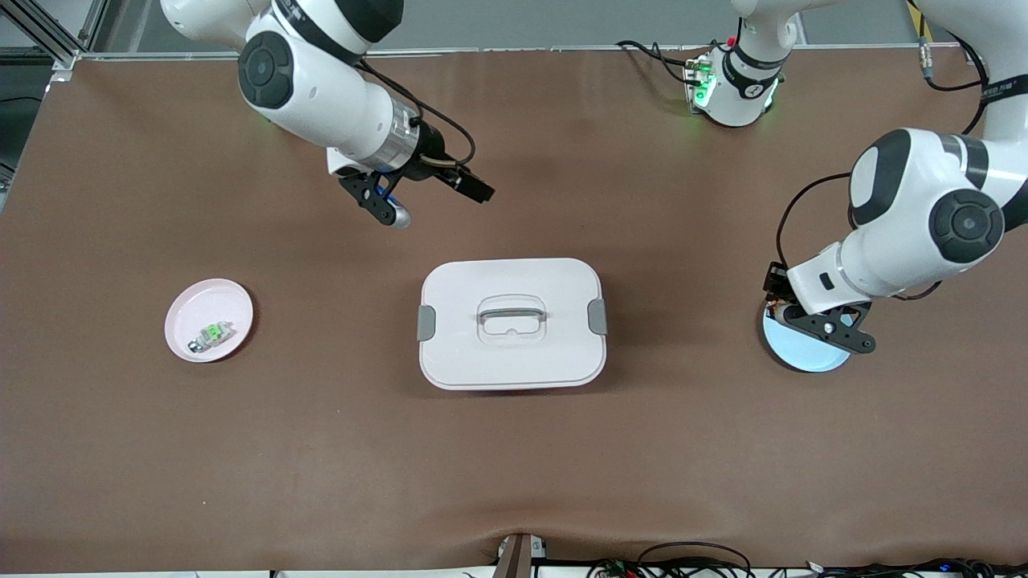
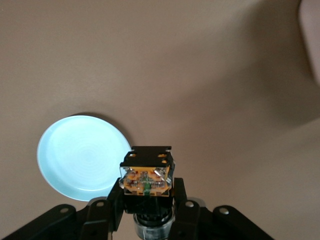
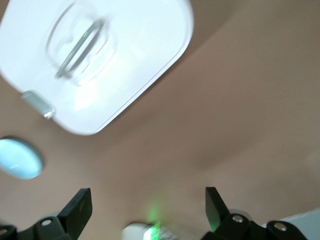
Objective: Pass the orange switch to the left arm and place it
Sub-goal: 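Carry the switch to the blue plate while the right gripper withdraws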
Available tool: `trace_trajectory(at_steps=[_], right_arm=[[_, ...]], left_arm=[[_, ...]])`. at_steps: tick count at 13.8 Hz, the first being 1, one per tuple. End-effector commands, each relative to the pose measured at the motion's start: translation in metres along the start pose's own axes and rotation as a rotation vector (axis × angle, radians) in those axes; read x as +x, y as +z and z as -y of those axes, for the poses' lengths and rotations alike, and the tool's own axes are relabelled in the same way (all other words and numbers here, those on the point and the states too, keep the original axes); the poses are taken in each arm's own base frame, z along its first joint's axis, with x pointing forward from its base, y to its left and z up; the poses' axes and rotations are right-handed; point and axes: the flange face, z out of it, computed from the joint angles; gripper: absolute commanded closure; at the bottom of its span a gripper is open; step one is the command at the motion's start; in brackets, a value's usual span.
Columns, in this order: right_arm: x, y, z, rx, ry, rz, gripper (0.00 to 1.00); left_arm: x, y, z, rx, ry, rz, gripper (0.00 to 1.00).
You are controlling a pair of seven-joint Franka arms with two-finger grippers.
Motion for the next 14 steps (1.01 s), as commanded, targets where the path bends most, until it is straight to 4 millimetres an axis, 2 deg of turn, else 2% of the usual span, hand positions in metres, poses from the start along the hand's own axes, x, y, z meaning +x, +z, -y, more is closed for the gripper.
trace_trajectory(at_steps=[1, 3, 8, 10, 14], right_arm=[[0.002, -0.005, -0.028, -0.068, -0.135, -0.081, 0.0], [0.016, -0.015, -0.046, -0.097, -0.212, -0.114, 0.0], [0.062, -0.051, -0.092, -0.222, -0.381, -0.185, 0.0], [0.093, -0.071, -0.117, -0.22, -0.444, -0.18, 0.0], [0.165, -0.109, -0.169, -0.232, -0.543, -0.173, 0.0]], left_arm=[[0.004, 0.018, 0.011, 0.063, 0.111, 0.052, 1.0], [0.006, 0.033, 0.019, 0.077, 0.177, 0.077, 1.0], [-0.001, 0.067, 0.068, 0.079, 0.381, 0.096, 1.0], [-0.004, 0.081, 0.087, 0.075, 0.474, 0.086, 1.0], [-0.002, 0.114, 0.1, 0.09, 0.698, 0.109, 1.0]])
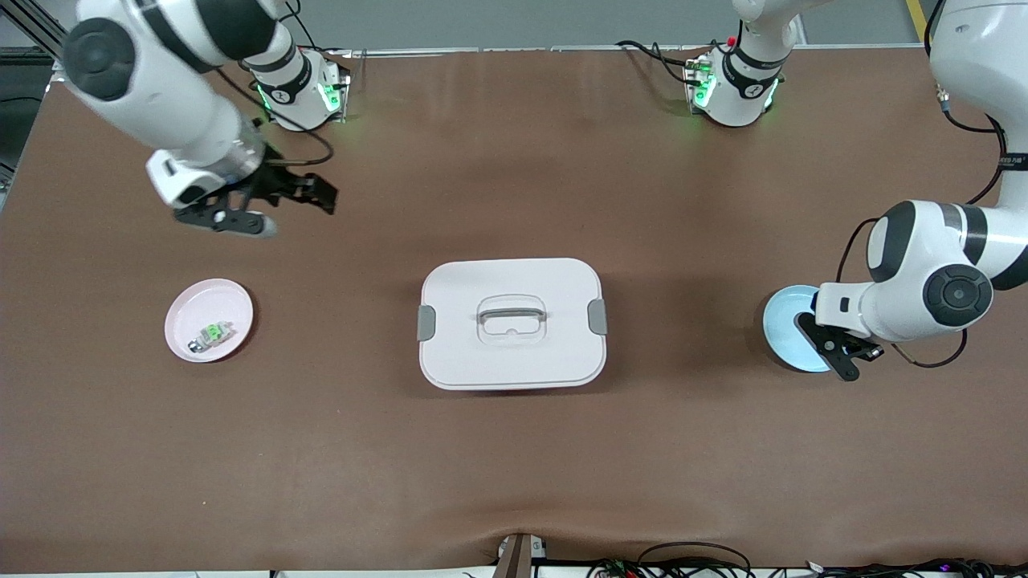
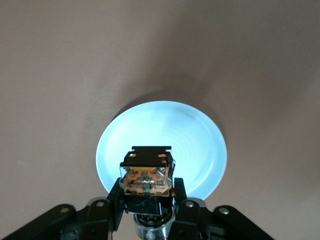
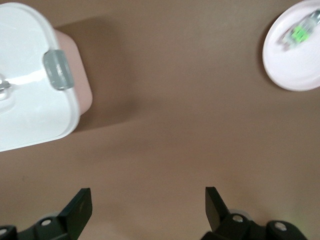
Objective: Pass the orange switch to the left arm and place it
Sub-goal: 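Lower the switch onto the blue plate and open the left gripper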
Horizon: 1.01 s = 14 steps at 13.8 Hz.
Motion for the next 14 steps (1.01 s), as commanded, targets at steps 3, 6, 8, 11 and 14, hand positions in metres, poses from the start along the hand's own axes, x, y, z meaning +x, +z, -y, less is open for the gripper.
trace_trajectory(at_steps=[3, 6, 8, 11, 14], right_arm=[[0.029, -0.024, -0.087, -0.02, -0.082, -0.051, 0.0], [0.051, -0.037, -0.118, -0.038, -0.105, -0.078, 0.0], [0.068, -0.048, -0.139, -0.047, -0.105, -0.099, 0.0], [0.09, -0.074, -0.154, -0.052, -0.077, -0.121, 0.0], [0.095, -0.095, -0.159, -0.048, -0.065, -0.164, 0.0]], left_arm=[[0.009, 0.025, 0.0, 0.04, 0.202, 0.045, 1.0], [0.012, 0.05, -0.013, 0.055, 0.338, 0.079, 1.0], [0.006, 0.064, -0.013, 0.066, 0.394, 0.071, 1.0], [-0.01, 0.094, -0.003, 0.068, 0.521, 0.032, 1.0], [-0.017, 0.11, -0.002, 0.044, 0.634, 0.023, 1.0]])
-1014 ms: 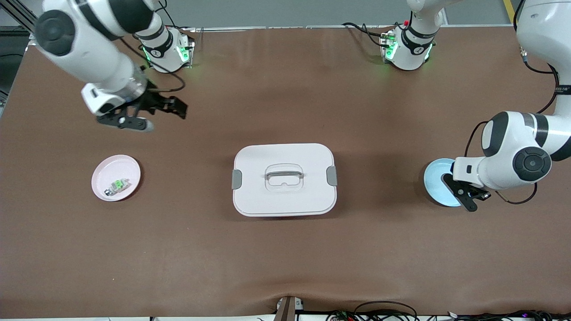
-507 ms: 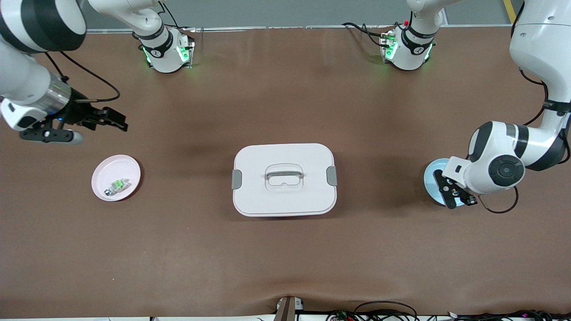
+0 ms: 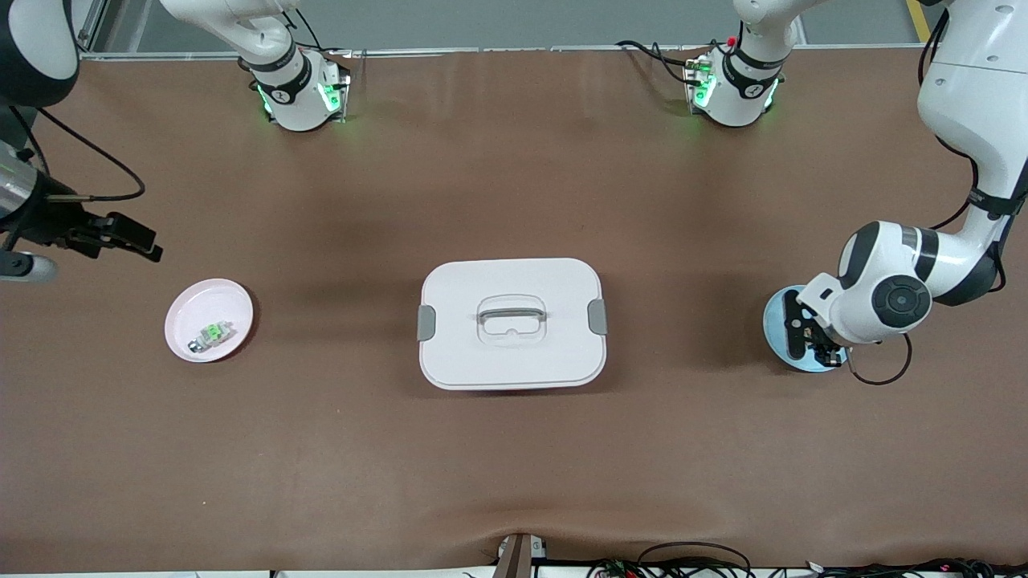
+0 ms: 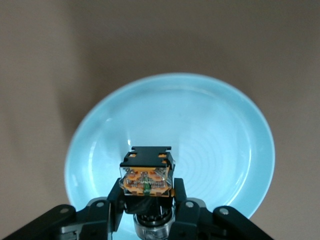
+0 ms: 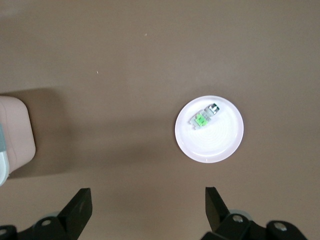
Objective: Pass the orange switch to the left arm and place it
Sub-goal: 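Lower the switch onto the blue plate and open the left gripper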
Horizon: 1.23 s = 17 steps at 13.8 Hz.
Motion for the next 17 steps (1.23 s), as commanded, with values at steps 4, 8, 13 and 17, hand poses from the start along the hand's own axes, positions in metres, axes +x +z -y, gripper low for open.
trace_trajectory(at_steps=[4, 8, 13, 17], right_arm=[[0.009, -0.026, -0.009, -0.015, 0.008, -0.027, 0.0], [0.009, -0.025, -0.008, -0.005, 0.009, -0.027, 0.0], [0.01, -0.024, -0.007, -0.001, 0.01, -0.03, 0.0], [0.01, -0.025, -0.014, 0.0, 0.023, -0.029, 0.0]], left_arm=[[-0.008, 0.014, -0.008, -0.008, 0.056, -0.005, 1.0], [-0.01, 0.005, -0.005, 0.006, 0.031, -0.005, 0.0], [0.009, -0.057, 0.001, 0.046, -0.176, 0.017, 0.0], [0.011, -0.121, 0.014, -0.003, -0.444, -0.002, 0.0]])
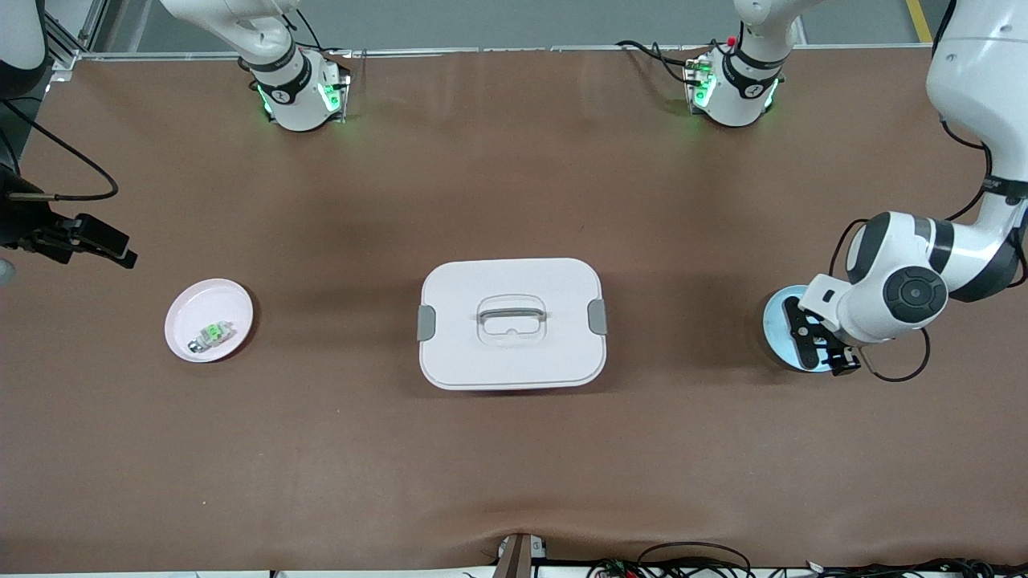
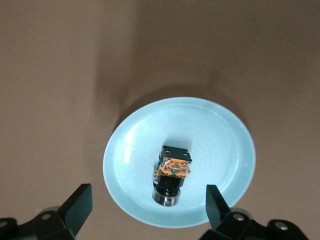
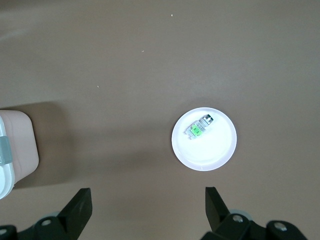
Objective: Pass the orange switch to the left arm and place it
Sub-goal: 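Lower the switch onto the blue plate and open the left gripper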
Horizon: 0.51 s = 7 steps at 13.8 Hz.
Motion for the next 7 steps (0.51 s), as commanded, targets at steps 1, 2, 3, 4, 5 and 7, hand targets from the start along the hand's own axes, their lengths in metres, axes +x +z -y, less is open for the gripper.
trace_trajectory(at_steps=[1, 2, 3, 4, 5, 7], right_arm=[[0.003, -0.003, -0.006, 0.003, 0.007, 0.004, 0.0], [0.003, -0.003, -0.008, 0.003, 0.01, 0.004, 0.0], [0.004, -0.004, -0.01, 0.004, 0.012, 0.002, 0.0], [0.004, -0.003, -0.01, 0.005, 0.012, 0.004, 0.0], [0.004, -0.004, -0.009, 0.008, 0.009, 0.003, 0.0], [0.003, -0.003, -0.006, 0.01, 0.003, 0.005, 0.0]], left_arm=[[-0.014, -0.04, 0.012, -0.047, -0.168, -0.041, 0.0], [-0.017, -0.049, 0.015, -0.07, -0.227, -0.072, 0.0], [-0.022, -0.057, 0.017, -0.096, -0.286, -0.09, 0.0], [-0.026, -0.069, 0.017, -0.111, -0.349, -0.097, 0.0], [-0.027, -0.079, 0.016, -0.111, -0.417, -0.093, 0.0], [-0.028, -0.103, 0.012, -0.089, -0.547, -0.081, 0.0]])
